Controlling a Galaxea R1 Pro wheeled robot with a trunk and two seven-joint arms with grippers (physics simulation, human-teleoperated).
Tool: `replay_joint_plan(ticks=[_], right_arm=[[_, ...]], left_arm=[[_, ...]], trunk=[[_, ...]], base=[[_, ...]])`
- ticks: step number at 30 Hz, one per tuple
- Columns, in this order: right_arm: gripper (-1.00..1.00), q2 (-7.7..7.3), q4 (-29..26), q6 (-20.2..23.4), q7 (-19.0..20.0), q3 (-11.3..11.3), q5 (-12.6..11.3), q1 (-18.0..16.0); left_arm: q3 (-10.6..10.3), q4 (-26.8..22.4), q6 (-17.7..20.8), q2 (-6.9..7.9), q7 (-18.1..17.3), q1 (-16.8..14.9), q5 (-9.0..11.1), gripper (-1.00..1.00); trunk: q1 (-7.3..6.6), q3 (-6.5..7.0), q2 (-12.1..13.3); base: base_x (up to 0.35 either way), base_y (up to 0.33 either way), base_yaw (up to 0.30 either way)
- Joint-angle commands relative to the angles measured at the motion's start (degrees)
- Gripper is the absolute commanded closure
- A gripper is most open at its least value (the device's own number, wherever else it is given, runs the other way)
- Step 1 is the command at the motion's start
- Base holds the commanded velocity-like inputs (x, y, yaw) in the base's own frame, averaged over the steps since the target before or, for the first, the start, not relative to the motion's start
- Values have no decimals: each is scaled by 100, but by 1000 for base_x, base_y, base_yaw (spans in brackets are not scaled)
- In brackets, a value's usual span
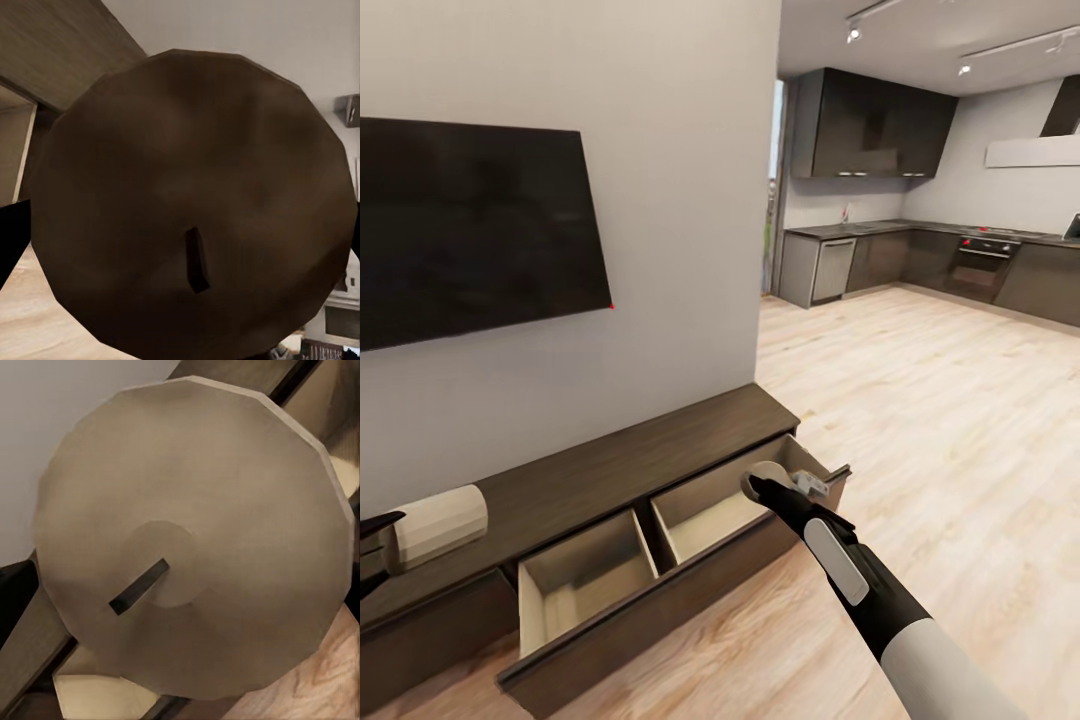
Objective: Place each of the two pumpkins and all three candles from the living room inside a cabinet in the living room (use any cabinet), then make sure every cabinet is closed, and position the cauldron so it is next to a table in the living room.
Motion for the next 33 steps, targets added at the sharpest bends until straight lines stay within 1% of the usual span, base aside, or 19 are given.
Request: replay_joint_plan(ticks=[1,6,13,24,30,33], right_arm=[[100,-2,-10,5,-44,12,-44,-5],[100,-1,-8,-3,-44,12,-44,-2],[100,-3,-3,-5,-44,12,-44,-3],[100,-1,-2,-5,-44,12,-44,-5],[100,-1,-2,-5,-44,12,-42,-1],[100,-1,-2,-5,-44,12,-39,-3]], left_arm=[[6,-10,-1,1,56,2,112,100],[6,-5,-3,1,59,2,107,100],[6,-2,-9,1,71,2,100,100],[-56,-15,-10,1,65,2,85,100],[-88,-27,-10,1,67,2,82,100],[-96,-50,-8,-2,58,2,82,100]], trunk=[[2,-5,-3],[2,-5,-3],[2,-5,-3],[2,-5,-3],[2,-5,-3],[2,-5,-3]], base=[[208,-260,0],[226,-242,0],[295,-143,0],[277,-194,0],[194,-261,9],[113,-285,115]])
